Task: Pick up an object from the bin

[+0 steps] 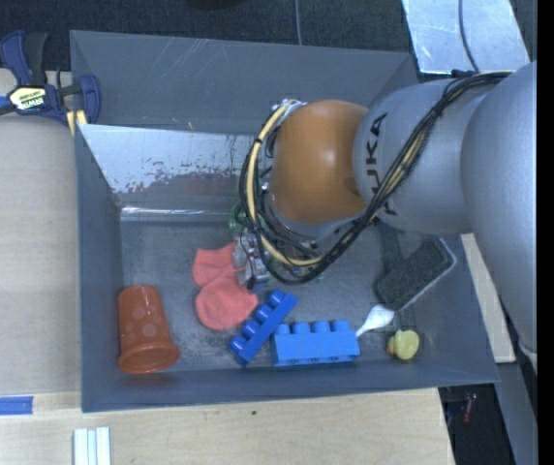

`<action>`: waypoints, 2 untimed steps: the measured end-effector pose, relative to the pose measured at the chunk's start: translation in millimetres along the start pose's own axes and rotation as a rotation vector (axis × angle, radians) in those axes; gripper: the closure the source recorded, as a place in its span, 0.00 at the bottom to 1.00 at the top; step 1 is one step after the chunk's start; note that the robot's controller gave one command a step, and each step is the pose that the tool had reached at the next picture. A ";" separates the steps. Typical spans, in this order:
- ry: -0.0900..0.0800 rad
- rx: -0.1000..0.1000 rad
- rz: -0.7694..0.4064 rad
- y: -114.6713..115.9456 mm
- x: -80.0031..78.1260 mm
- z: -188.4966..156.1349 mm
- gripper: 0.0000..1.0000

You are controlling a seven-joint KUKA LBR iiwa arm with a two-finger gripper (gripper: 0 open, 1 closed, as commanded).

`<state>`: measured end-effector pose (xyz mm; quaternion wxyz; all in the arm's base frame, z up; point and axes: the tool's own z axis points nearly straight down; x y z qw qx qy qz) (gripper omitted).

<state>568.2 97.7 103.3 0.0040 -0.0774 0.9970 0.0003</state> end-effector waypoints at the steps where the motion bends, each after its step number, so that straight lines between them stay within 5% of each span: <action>1: 0.004 0.000 -0.022 12.2 13.6 -61.1 1.00; 2: 0.008 0.000 -0.005 6.8 42.7 -121.0 1.00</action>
Offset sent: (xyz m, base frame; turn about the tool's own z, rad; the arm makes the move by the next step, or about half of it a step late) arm -0.0605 -0.0076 0.1531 0.0108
